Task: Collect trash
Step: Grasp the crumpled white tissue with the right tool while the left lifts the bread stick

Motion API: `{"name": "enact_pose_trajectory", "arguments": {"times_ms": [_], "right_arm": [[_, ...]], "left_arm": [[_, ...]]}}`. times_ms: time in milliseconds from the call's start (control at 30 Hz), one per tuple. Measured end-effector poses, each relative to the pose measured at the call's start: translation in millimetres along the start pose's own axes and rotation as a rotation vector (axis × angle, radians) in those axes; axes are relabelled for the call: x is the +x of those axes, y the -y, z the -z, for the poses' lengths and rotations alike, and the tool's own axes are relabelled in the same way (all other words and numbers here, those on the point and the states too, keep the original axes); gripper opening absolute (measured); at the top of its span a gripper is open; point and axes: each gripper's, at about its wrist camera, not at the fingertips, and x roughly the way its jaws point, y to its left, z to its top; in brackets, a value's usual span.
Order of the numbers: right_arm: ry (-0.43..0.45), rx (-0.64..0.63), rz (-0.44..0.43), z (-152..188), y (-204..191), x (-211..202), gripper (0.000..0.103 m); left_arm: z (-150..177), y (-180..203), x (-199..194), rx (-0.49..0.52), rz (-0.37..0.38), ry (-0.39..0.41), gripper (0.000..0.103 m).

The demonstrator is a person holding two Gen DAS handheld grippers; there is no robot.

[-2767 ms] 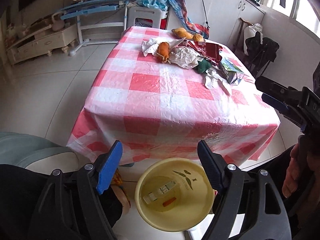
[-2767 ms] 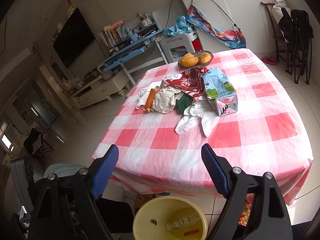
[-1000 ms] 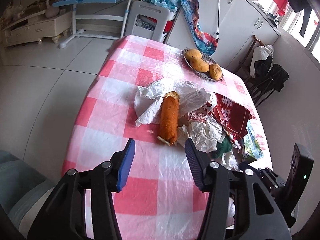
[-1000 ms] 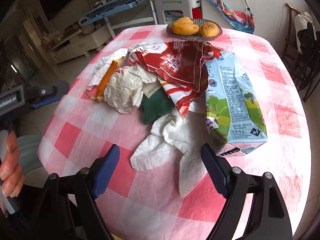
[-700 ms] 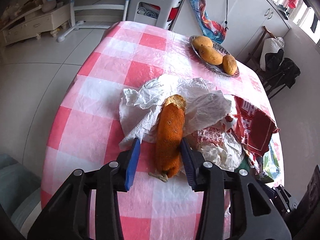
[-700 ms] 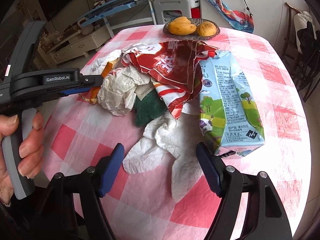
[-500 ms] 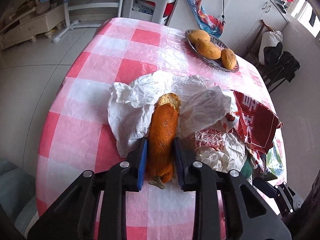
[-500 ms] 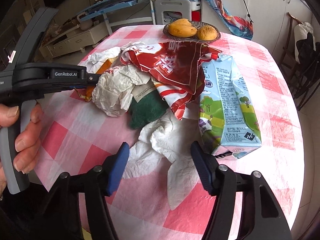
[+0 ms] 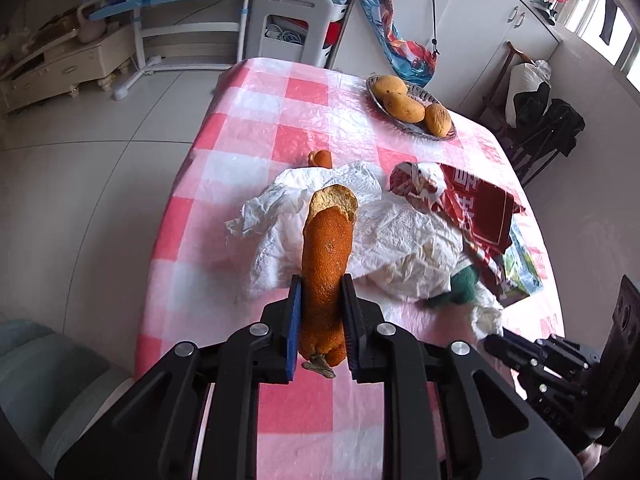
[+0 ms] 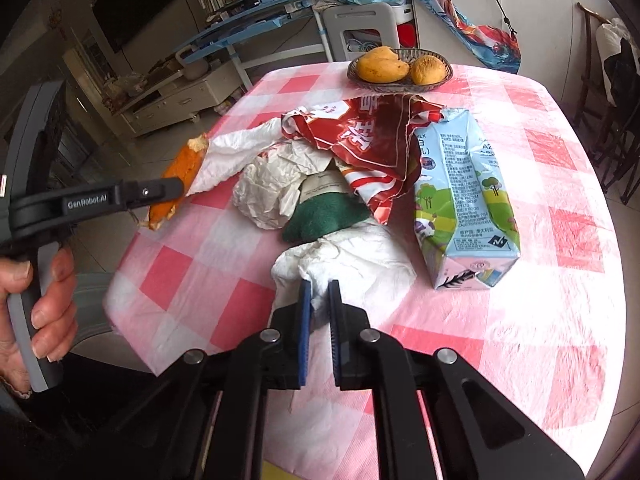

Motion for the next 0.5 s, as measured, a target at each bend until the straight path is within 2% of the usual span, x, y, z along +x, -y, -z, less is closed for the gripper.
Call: {"name": "enact_pose_trajectory", "arguments": {"times_ms": [67,200,267,333,400,433,500], "right_arm": [[0.011,0.022,-0.017,2,2,-5,0.010],[0.025,0.066,-0.024,8,6,-12,0.010],[0.018,0.069,-0.023,13,4,-13,0.010],[0.001,0.064,-0.017,17,1,-12,0.010],[-0.009,0.046,0.007,21,-3,-10,0.013],[-0.009,0.036,0.018,22,-4,-10,0.017],[0.005,0.020,0.042,21,-7,-11,0.041]], "left_arm": [[14,-4,-3,0.007,0.005,-0.028,0.019],[34,-10,4,0.015,-0.034,-0.083,0.022],[38,-11,4,0.008,-0.033,-0.093,0.029],[41,-12,-3,0.006,-0.040,-0.073,0.040],[45,-13,-11,0.008,-0.050,-0.054,0.044],[47,-13,-12,0.013,-0.052,-0.054,0.046],[50,-11,-10,0.025,-0.062,-0.063,0.046]]}}
